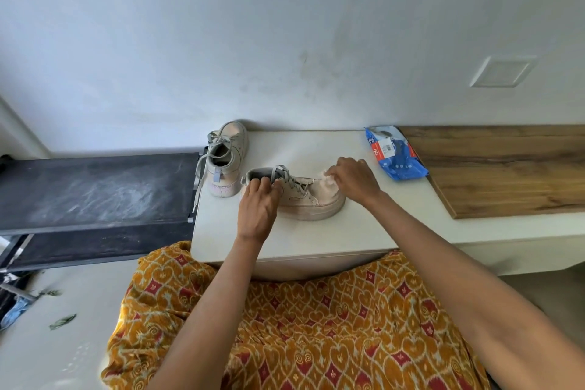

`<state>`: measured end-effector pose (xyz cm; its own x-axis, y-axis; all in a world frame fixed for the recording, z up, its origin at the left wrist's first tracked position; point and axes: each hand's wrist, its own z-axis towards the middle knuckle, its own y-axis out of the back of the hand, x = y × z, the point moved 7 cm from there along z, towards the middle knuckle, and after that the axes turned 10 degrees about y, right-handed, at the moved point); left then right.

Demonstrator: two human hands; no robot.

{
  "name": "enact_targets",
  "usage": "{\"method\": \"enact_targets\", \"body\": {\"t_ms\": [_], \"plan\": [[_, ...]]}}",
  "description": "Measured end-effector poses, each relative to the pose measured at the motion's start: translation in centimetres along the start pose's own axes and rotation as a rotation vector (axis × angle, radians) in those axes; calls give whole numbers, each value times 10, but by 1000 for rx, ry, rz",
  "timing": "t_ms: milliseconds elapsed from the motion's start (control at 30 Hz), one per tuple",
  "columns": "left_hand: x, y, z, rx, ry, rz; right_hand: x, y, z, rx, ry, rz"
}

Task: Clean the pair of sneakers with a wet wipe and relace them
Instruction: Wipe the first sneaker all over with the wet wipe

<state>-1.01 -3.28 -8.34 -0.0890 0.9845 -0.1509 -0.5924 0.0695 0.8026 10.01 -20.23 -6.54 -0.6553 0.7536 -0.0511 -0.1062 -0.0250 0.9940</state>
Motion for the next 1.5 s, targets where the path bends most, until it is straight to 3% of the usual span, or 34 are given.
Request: {"method": "enact_targets", "body": {"t_ms": [167,267,400,567,733,833,933,1033,1133,1200,1267,1333,1500], "plan": [[2,-2,10,21,-53,17,24,-21,-11,-37,-57,150],[2,-5,10,20,-46,23,34,-13,-6,-67,13,38],[0,-4,10,11,-35,35,0,-4,-15,-182,-249,57],[-13,-5,17,36,2,111,-22,-18,-11,-137,-338,151],[-11,-9,14,45,8,141,-4,-24,10,-63,-322,118],[-11,-9,13,5,34,98,18,-28,-10,-152,-262,37],[-10,-7,12,-41,28,90,44,-35,-32,-236,-78,49],[-9,-6,11,-29,18,104,40,-30,-26,-160,-15,215],[-9,-5,11,-11,31,114,9,-16,-9,-110,-108,335],[-9,-4,9,7,39,120,-7,-8,-4,-179,-241,306],[-9,-5,8,27,37,128,-6,-18,0,-133,-275,265],[-9,-6,7,59,13,142,9,-34,0,-30,-229,217],[-11,-8,5,101,-8,186,26,-27,-1,-24,-81,-38]]}}
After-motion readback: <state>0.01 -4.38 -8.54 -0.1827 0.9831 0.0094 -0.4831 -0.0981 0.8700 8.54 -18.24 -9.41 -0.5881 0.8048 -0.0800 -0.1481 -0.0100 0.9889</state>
